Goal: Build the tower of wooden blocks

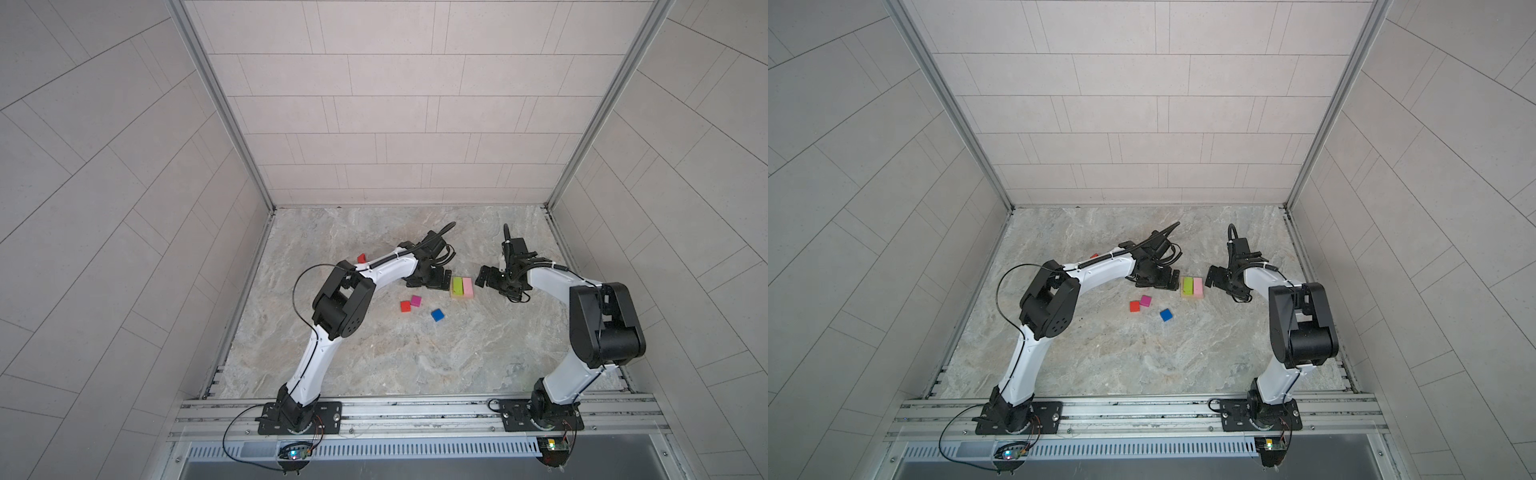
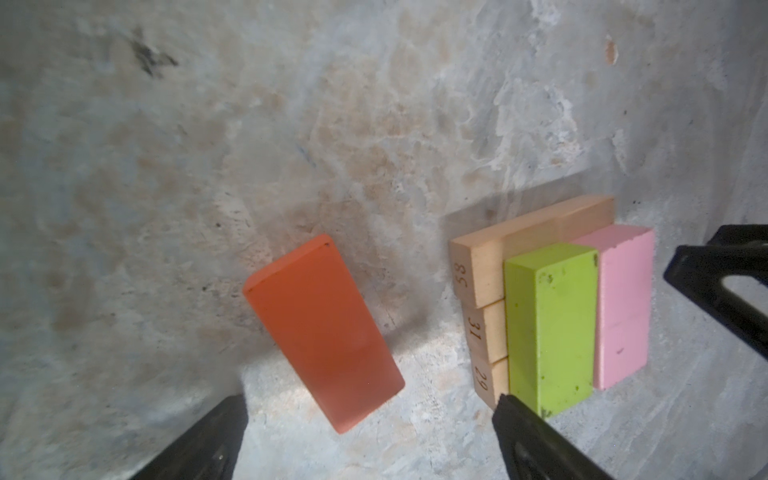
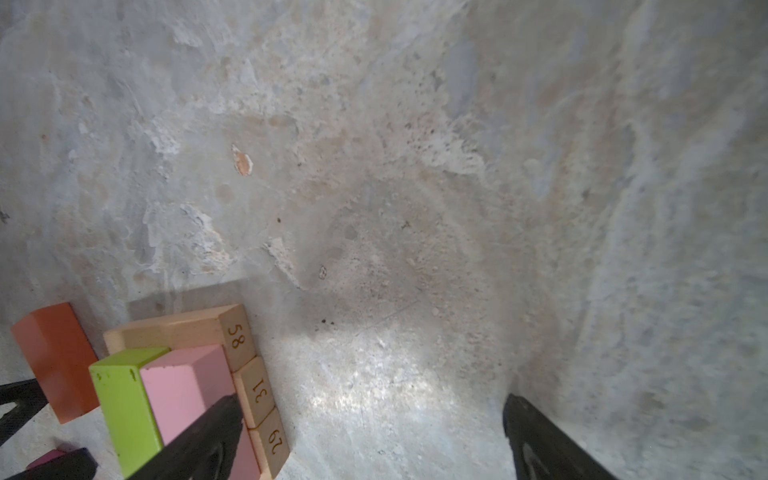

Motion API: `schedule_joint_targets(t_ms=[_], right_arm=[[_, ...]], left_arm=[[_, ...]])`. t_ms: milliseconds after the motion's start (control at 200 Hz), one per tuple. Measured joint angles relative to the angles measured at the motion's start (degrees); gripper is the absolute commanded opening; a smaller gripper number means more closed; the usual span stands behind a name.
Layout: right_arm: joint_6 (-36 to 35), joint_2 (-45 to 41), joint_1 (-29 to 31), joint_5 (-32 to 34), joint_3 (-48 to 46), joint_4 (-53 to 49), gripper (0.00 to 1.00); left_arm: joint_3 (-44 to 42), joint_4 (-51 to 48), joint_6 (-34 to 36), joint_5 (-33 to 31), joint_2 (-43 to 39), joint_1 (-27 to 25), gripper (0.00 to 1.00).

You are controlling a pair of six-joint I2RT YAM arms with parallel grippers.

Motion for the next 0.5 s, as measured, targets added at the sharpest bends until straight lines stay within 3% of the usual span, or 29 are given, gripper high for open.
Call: schedule_joint_targets(t_ms=[500], right_arm=[[-0.46, 0.31, 0.42, -0.66, 0.00, 0.33, 0.98]], left_arm=[[1.99, -0.81, -1.40, -3.85, 1.29, -0.46, 1.00]])
